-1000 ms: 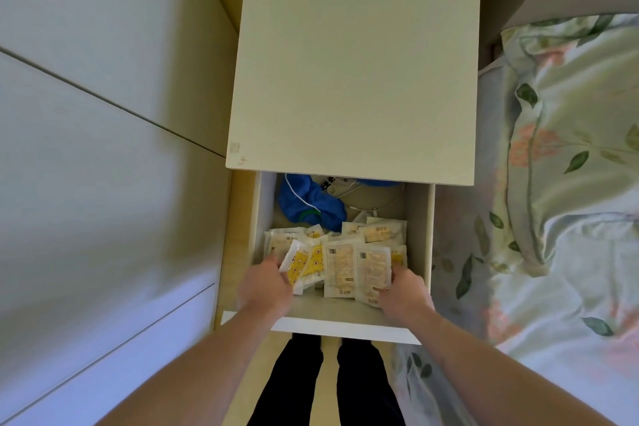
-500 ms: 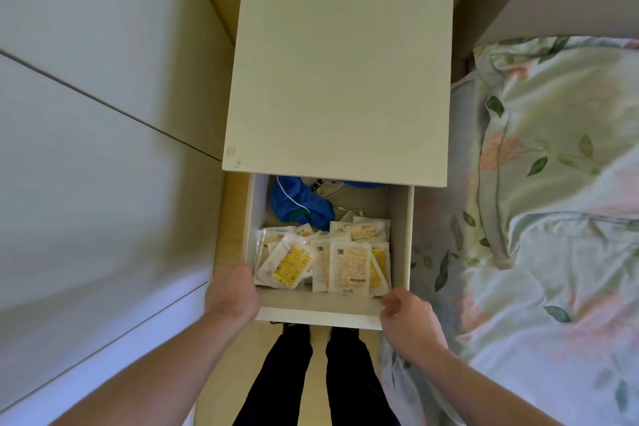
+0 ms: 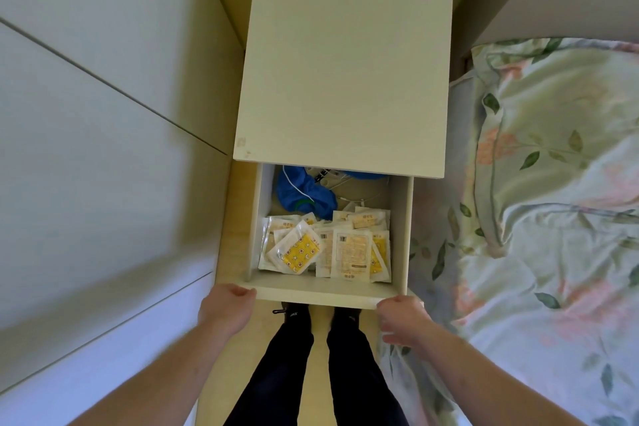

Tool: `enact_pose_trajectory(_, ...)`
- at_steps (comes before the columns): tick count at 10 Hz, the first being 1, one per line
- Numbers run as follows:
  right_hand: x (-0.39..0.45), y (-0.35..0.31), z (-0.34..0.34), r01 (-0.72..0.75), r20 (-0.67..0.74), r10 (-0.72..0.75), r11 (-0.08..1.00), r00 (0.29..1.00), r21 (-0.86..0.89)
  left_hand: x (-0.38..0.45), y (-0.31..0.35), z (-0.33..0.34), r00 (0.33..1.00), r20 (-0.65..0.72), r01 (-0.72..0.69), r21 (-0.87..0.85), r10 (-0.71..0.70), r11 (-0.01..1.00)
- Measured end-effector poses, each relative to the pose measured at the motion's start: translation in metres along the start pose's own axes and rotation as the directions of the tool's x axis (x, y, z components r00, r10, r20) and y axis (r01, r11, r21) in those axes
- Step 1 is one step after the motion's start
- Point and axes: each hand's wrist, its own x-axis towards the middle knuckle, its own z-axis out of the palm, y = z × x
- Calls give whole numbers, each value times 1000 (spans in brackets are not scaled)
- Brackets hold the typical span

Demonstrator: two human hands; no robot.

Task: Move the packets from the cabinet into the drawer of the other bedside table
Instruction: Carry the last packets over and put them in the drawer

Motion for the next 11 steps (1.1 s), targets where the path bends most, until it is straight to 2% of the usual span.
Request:
enact_pose_trajectory(2,-2,-20,-1,-47,45,38,976,998,215,12,9,4,998,-59,-22,-259,7,966)
enact_pose_trajectory(3,-3,-37,-3,0,45,-13,959,999,282,17,27,0,996,-67,-69,-289,52,955)
enact_pose_trajectory(4,4,-58,-11,55,-36,-47,956,998,289,21,52,-10,992,-47,-130,-312,121,941)
enact_pose_trajectory(5,1,-80,-21,175,-100,-157,964,982,201,19,79,-20,979,-34,-203,-301,203,932)
enact_pose_trajectory(6,2,-99,-26,220,-109,-202,955,973,200,14,100,-28,962,-20,-268,-255,272,929)
enact_pose_trajectory(7,3,-121,-25,246,-93,-228,894,969,373,12,123,-31,926,-26,-373,-212,376,903)
enact_pose_trajectory(8,1,-138,-22,292,-61,-292,867,954,404,13,136,-30,897,-13,-436,-193,442,879)
enact_pose_trajectory(9,-5,-158,-22,349,-59,-351,872,934,344,10,152,-33,850,48,-518,-97,524,850)
enact_pose_trajectory(10,-19,-162,-28,436,-62,-432,892,900,117,12,164,-37,809,92,-584,11,581,811)
enact_pose_trajectory(11,-36,-150,-28,491,-61,-494,869,867,-63,7,161,-40,781,132,-622,95,610,777)
